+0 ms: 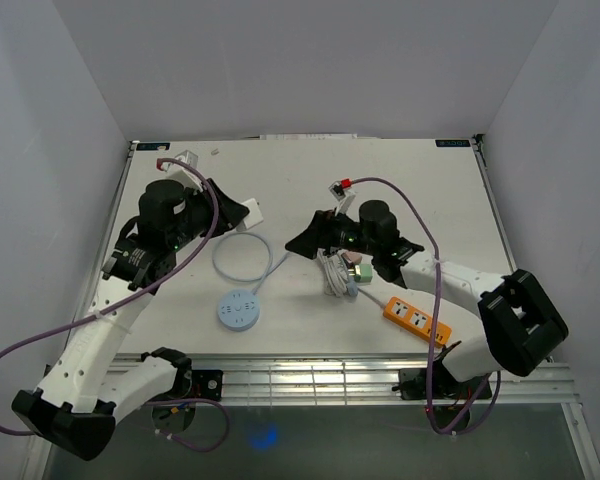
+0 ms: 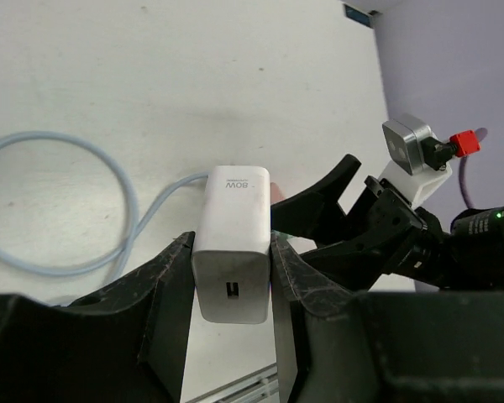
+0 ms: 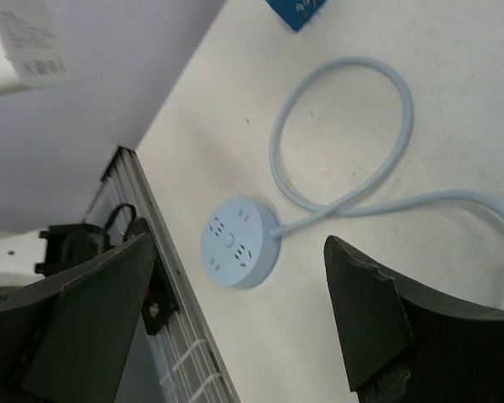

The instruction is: Insert the plug

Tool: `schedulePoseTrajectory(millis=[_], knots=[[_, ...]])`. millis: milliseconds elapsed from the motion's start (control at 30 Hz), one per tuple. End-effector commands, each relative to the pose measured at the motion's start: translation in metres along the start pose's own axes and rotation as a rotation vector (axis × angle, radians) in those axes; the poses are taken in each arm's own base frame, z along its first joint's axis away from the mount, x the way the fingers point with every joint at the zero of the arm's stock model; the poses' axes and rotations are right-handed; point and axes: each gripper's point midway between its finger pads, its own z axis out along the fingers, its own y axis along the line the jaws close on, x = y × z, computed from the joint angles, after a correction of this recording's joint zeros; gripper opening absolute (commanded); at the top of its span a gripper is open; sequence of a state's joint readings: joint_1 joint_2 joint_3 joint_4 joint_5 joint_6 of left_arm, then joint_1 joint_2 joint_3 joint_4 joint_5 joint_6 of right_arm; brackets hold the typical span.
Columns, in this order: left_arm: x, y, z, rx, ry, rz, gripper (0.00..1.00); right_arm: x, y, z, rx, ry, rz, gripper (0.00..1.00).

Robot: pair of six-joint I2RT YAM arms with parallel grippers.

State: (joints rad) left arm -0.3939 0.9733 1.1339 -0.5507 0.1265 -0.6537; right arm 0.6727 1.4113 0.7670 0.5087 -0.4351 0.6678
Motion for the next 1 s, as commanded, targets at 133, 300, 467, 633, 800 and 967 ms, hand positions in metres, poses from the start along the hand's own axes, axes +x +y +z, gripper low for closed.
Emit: schedulePoseTrajectory(millis=[133, 300, 467, 633, 800, 967], knots=[[-0.02, 0.033, -0.036, -0.215, -0.1, 0.047, 0.0, 0.07, -0.037, 0.029, 0.291, 0.237, -0.047, 0.79], [-0.025, 0.035, -0.043, -0.235, -0.117, 0.068, 0.0, 0.103, -0.045, 0.047, 0.457, 0.267, 0.049, 0.77], [-0.027, 0.038, -0.049, -0.249, -0.136, 0.08, 0.0, 0.116, -0.052, 0.066, 0.559, 0.217, 0.123, 0.76], [-0.028, 0.038, -0.056, -0.249, -0.151, 0.082, 0.0, 0.115, -0.055, 0.083, 0.583, 0.181, 0.186, 0.7], [-0.021, 0.037, -0.054, -0.219, -0.142, 0.066, 0.0, 0.109, -0.063, 0.09, 0.651, 0.125, 0.218, 0.7], [-0.022, 0.036, -0.054, -0.216, -0.141, 0.077, 0.0, 0.109, -0.073, 0.103, 0.719, 0.124, 0.237, 0.7]])
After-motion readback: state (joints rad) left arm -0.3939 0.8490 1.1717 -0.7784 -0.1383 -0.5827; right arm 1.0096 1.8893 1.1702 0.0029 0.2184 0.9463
